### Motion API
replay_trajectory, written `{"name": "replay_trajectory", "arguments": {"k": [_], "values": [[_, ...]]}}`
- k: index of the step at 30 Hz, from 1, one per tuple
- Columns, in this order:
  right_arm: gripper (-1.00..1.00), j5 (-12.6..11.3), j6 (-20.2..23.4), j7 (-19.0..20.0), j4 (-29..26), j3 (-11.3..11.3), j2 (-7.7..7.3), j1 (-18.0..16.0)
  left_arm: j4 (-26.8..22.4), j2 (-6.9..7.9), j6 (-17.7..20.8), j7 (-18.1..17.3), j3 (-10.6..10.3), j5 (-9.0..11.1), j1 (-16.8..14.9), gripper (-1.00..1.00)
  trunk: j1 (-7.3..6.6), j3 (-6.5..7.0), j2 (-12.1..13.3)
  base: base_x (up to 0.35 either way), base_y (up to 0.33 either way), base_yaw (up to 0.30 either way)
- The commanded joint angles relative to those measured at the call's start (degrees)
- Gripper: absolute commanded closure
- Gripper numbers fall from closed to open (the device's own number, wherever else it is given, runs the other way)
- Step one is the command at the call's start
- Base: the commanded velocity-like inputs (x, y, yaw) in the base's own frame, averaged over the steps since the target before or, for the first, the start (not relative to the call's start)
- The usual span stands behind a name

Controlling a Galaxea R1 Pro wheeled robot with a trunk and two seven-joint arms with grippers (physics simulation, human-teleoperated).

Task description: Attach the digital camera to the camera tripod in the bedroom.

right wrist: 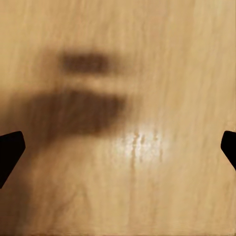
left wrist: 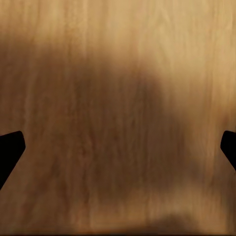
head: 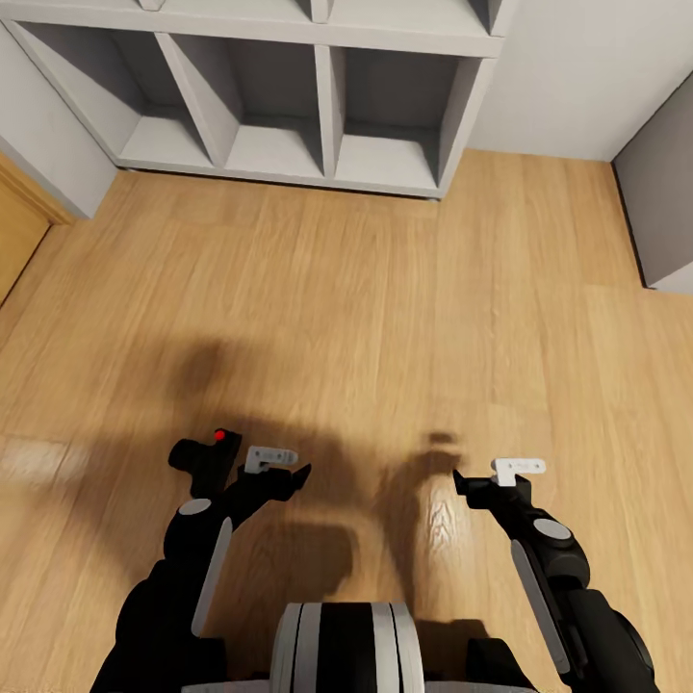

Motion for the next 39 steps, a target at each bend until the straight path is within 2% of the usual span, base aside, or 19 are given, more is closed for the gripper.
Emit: {"name": "replay_trajectory", "arguments": {"k": [1, 3, 4, 8, 24, 39], "values": [[-1.0, -0.2, 0.5, -0.3, -0.1, 0.0, -0.05, 0.0, -0.1, -0.03, 0.2, -0.4, 0.1, -0.6, 0.0, -1.0, 0.01, -0.26, 0.0, 0.0, 0.0, 0.0], [-1.0, -0.2, 0.9, -0.3, -0.1, 0.0, -0.14, 0.0, -0.1, -0.03, 0.2, -0.4, 0.1, -0.6, 0.0, -1.0, 0.07, -0.7, -0.1, 0.0, 0.0, 0.0], [-1.0, -0.2, 3.2, -0.2, -0.1, -0.4, -0.36, -0.1, -0.1, -0.02, 0.2, -0.4, 0.1, -0.6, 0.0, -1.0, 0.09, -0.92, -0.1, 0.0, 0.0, 0.0], [-1.0, -0.2, 4.4, -0.2, -0.1, -0.5, -0.45, -0.1, -0.1, -0.02, 0.2, -0.4, 0.1, -0.6, 0.0, -1.0, 0.19, -1.81, -0.1, 0.0, 0.0, 0.0], [-1.0, -0.2, 5.4, -0.2, -0.2, -0.6, -0.65, -0.1, -0.1, -0.02, 0.1, -0.4, 0.2, -0.6, 0.0, -1.0, 0.61, -5.35, -0.3, 0.0, 0.0, 0.0], [-1.0, -0.2, 5.4, -0.2, -0.2, -0.6, -0.66, -0.1, -0.1, -0.02, 0.4, -0.4, 0.2, -0.6, 0.0, -1.0, 0.61, -5.35, -0.3, 0.0, 0.0, 0.0]]}}
